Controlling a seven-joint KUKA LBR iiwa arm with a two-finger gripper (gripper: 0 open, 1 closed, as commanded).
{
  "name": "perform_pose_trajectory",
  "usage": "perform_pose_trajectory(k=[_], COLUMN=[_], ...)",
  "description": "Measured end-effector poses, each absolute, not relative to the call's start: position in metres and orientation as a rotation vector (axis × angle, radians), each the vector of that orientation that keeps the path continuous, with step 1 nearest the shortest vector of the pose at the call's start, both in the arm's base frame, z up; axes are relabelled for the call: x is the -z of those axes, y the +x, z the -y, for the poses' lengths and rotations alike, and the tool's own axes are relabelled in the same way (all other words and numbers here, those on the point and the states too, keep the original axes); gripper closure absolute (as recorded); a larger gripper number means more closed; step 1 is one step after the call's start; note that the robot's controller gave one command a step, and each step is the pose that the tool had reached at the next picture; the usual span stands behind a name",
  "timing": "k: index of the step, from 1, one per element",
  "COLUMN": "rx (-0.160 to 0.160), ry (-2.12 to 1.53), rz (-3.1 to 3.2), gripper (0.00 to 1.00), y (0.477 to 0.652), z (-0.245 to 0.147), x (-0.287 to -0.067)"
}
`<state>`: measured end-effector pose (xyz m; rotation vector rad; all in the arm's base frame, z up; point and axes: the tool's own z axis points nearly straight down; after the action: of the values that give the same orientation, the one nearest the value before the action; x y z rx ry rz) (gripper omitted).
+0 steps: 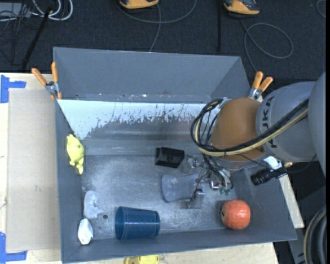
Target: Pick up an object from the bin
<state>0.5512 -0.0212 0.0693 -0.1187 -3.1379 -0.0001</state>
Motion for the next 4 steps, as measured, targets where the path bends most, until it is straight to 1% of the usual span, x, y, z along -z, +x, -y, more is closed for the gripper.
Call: perform_pose_trajectory(k=[1,2,4], rx=[0.0,0.0,0.001], ry=[-0.148,-0.122,-0.122], rz=[3.136,3.137,3.136], gripper=[0.0,1.0,1.0], y=[0.5525,0.5513,0.5505], z=[0.0262,0.0211,0.0211], x=[-0.0684,-0.0687,-0.0717])
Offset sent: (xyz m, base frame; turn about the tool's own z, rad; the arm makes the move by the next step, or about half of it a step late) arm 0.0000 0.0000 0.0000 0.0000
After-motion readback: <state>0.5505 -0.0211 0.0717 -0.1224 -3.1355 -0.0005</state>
